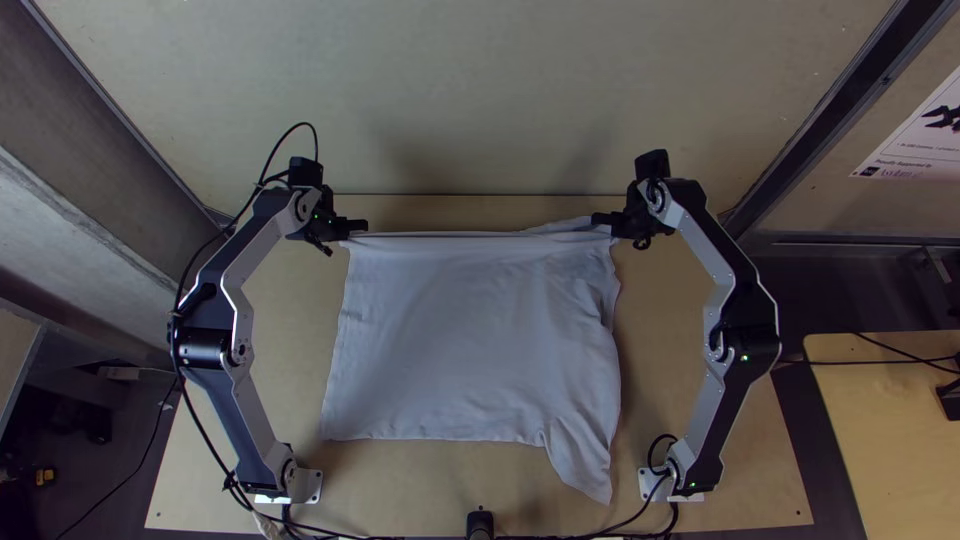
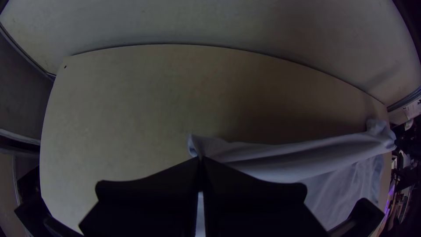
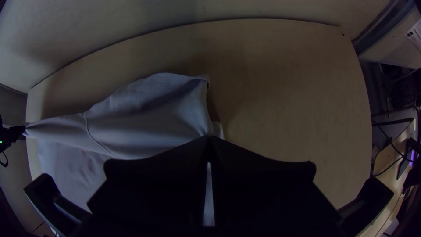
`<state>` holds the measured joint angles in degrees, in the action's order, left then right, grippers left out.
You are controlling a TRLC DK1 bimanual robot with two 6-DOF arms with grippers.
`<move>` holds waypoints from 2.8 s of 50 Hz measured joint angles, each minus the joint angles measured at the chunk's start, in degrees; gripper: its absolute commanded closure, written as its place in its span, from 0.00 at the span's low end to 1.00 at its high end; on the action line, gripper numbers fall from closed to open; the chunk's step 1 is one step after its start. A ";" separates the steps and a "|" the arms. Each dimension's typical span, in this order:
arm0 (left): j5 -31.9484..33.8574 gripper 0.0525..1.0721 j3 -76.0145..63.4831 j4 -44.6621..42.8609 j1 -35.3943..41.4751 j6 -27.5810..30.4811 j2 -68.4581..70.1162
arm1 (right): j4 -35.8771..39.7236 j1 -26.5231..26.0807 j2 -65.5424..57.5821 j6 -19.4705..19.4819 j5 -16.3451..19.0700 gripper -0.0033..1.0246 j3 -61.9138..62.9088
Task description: Fold the t-shirt
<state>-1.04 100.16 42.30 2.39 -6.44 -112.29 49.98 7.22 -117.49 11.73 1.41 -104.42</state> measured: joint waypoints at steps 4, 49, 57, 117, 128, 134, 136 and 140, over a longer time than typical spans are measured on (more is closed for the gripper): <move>0.00 0.97 -2.97 -0.85 0.00 0.00 2.19 | -0.42 0.35 2.84 0.02 0.00 0.97 3.65; 0.02 0.97 -33.62 -14.69 0.17 0.00 15.08 | -13.84 5.44 21.29 1.81 -1.60 0.97 42.84; 0.02 0.90 -36.22 -18.10 0.11 0.00 15.10 | -15.06 5.90 21.27 1.88 -2.60 0.97 44.54; 8.50 0.05 -33.03 23.89 -2.34 8.61 41.16 | 20.28 6.64 54.77 6.93 -7.02 0.05 34.64; 5.79 0.05 -42.64 30.25 -0.74 12.63 48.33 | 22.38 8.48 57.29 7.98 -7.02 0.05 37.92; 3.65 0.05 -45.77 33.31 1.88 13.64 51.17 | 23.87 11.41 57.29 9.03 -7.02 0.06 39.54; 3.30 0.05 -46.60 33.83 2.34 14.03 51.56 | 24.30 12.39 57.29 9.33 -7.02 0.06 39.91; 2.91 0.05 -48.17 35.41 3.28 14.25 51.74 | 24.76 13.55 57.29 9.70 -6.99 0.06 40.79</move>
<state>1.87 51.99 77.71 5.67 7.81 -60.55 74.74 20.78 -60.20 21.43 -5.58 -63.64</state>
